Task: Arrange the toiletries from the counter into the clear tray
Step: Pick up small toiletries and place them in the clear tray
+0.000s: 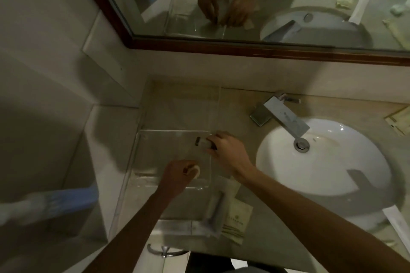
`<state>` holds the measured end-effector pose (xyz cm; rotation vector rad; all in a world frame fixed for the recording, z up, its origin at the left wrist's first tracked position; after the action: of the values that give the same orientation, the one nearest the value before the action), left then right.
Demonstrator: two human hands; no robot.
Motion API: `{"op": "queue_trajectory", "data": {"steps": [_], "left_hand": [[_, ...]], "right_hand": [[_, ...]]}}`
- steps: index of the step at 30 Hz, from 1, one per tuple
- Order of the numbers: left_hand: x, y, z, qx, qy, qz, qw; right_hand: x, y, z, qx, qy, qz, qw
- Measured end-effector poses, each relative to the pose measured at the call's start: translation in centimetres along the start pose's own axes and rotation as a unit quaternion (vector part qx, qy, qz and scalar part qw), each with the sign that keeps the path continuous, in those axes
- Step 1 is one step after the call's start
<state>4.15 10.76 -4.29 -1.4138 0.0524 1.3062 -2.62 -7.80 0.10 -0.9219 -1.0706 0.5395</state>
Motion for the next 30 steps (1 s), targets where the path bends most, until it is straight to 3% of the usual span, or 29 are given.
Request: {"op": "queue_trajectory", "data": {"steps": [6, 11, 18, 22, 25, 27, 30], "left_hand": [[0.8, 1.3, -0.6, 0.006, 0.016, 0.04, 0.999], [1.5, 2.1, -0.7, 0.038, 0.057, 0.061, 0.996], [1.0, 3.1, -0.5, 0.004, 0.093, 0.05, 0.994], [0.0, 3.0, 0.7, -0.042, 0.094, 0.004, 0.995], [-2.0, 3.3, 3.5, -0.106, 0.139, -0.108, 0.979], [-3.0, 4.8, 6.2, -0.094, 0.165, -0.178, 0.966], [-3.8, 7.6, 9.5, 0.001, 0.062, -0.231, 0.971]], "right_hand": [[4.4, 5.2, -3.8, 0.076, -0.04, 0.103, 0.991], [2.4, 6.1, -4.0, 0.044, -0.046, 0.17, 0.983], [1.0, 5.9, -3.9, -0.044, -0.046, 0.238, 0.969], [0.7, 5.7, -4.1, -0.019, -0.043, 0.228, 0.972], [0.5, 4.0, -2.9, -0.028, -0.057, 0.151, 0.986], [-0.1, 2.7, -0.7, -0.056, -0.095, 0.115, 0.987], [-2.1, 2.3, 4.2, -0.064, -0.158, 0.09, 0.981]]}}
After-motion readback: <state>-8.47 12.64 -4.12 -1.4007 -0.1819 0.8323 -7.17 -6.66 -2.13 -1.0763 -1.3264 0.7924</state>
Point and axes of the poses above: each hand's wrist, its own z-axis away from the middle knuckle, its own y-axis out of the palm, x = y × z, the point moved 2 cm from there along -z, towards the middle knuckle, and after that the axes turned 7 degrees about y, right-handed, at the moved point
